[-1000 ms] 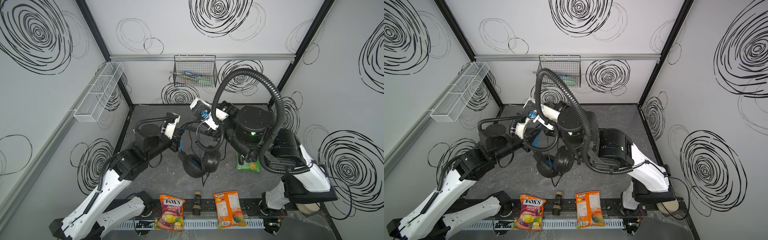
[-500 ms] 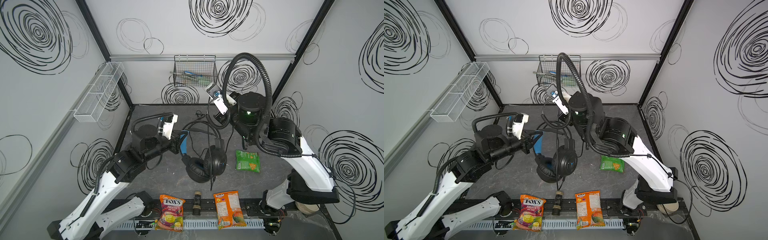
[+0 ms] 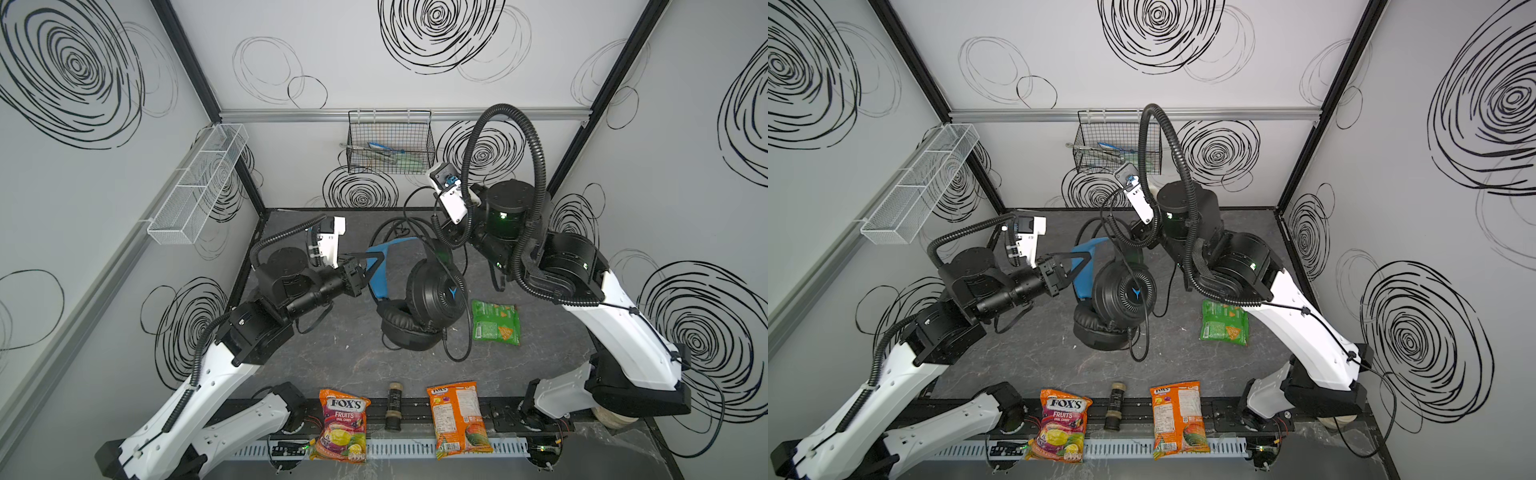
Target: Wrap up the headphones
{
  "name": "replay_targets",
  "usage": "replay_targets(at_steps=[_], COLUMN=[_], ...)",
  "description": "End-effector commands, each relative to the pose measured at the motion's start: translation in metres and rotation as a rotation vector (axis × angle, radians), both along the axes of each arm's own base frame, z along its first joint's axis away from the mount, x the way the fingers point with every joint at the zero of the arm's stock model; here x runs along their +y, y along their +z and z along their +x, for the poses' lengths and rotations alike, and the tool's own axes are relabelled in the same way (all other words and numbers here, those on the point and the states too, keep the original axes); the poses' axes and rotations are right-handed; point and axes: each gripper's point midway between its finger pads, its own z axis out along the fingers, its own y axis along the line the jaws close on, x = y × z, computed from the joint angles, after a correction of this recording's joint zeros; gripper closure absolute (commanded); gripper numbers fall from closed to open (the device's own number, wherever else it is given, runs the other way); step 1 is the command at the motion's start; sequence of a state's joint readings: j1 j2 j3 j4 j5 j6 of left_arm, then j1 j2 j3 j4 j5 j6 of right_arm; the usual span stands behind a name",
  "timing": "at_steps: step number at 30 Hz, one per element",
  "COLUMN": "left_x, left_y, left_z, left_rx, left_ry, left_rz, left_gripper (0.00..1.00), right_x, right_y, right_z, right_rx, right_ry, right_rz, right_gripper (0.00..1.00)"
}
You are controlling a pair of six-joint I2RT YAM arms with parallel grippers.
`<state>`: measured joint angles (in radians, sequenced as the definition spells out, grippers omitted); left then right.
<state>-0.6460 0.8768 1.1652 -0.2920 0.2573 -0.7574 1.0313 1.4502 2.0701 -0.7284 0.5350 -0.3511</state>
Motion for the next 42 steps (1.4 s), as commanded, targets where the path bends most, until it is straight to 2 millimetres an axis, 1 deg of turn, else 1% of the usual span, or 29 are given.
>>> replay_targets(at_steps=[1, 5, 7, 9, 12, 17, 19, 22, 24, 27, 29, 32, 37, 40, 42], left_x=[0.000, 0.006, 0.013, 0.021, 0.027, 0.035, 0.036, 0.041, 0.046, 0.058, 0.067, 0.080, 0.098, 0.106, 0.113], left_y=[0.052, 0.061, 0.064, 0.072, 0.086, 0.108, 0.114, 0.125, 0.133, 0.141, 0.148, 0.158, 0.160, 0.154, 0.148], left_z=[-0.010, -0.009, -0.005, -0.002, 0.001, 0.004, 0.009, 0.015, 0.018, 0.028, 0.032, 0.036, 0.054, 0.065, 0.072], left_rx=[-0.065, -0.066, -0.066, -0.082, -0.103, -0.164, -0.173, -0.190, -0.201, -0.202, -0.213, -0.217, -0.119, -0.055, -0.025], left_ry=[-0.051, -0.044, -0.014, 0.011, 0.016, 0.041, 0.052, 0.071, 0.095, 0.178, 0.227, 0.283, 0.389, 0.456, 0.510], left_rz=[-0.247, -0.343, -0.373, -0.413, -0.493, -0.581, -0.595, -0.623, -0.630, -0.588, -0.550, -0.538, -0.545, -0.524, -0.496], left_gripper=[1.00, 1.00, 1.00, 1.00, 1.00, 1.00, 1.00, 1.00, 1.00, 1.00, 1.00, 1.00, 1.00, 1.00, 1.00], right_x=[-0.002, -0.003, -0.005, -0.004, 0.003, 0.013, 0.016, 0.019, 0.016, 0.008, 0.003, -0.002, 0.000, 0.005, 0.004], right_y=[0.017, 0.021, 0.024, 0.021, 0.012, 0.011, 0.010, 0.004, -0.002, -0.016, -0.023, -0.035, -0.055, -0.066, -0.070], right_z=[-0.008, -0.015, -0.019, -0.021, -0.021, -0.025, -0.027, -0.028, -0.027, -0.024, -0.023, -0.022, -0.027, -0.030, -0.034], right_rx=[-0.017, -0.022, -0.025, -0.017, 0.011, 0.029, 0.043, 0.070, 0.087, 0.111, 0.121, 0.139, 0.161, 0.176, 0.180], right_ry=[0.045, 0.087, 0.104, 0.114, 0.140, 0.189, 0.206, 0.210, 0.195, 0.146, 0.124, 0.115, 0.159, 0.186, 0.201], right_rz=[0.101, 0.146, 0.169, 0.172, 0.155, 0.194, 0.199, 0.211, 0.222, 0.232, 0.238, 0.251, 0.300, 0.298, 0.299], right_gripper=[0.96, 0.95, 0.95, 0.95, 0.95, 0.96, 0.96, 0.96, 0.97, 0.97, 0.98, 0.98, 0.98, 1.00, 1.00])
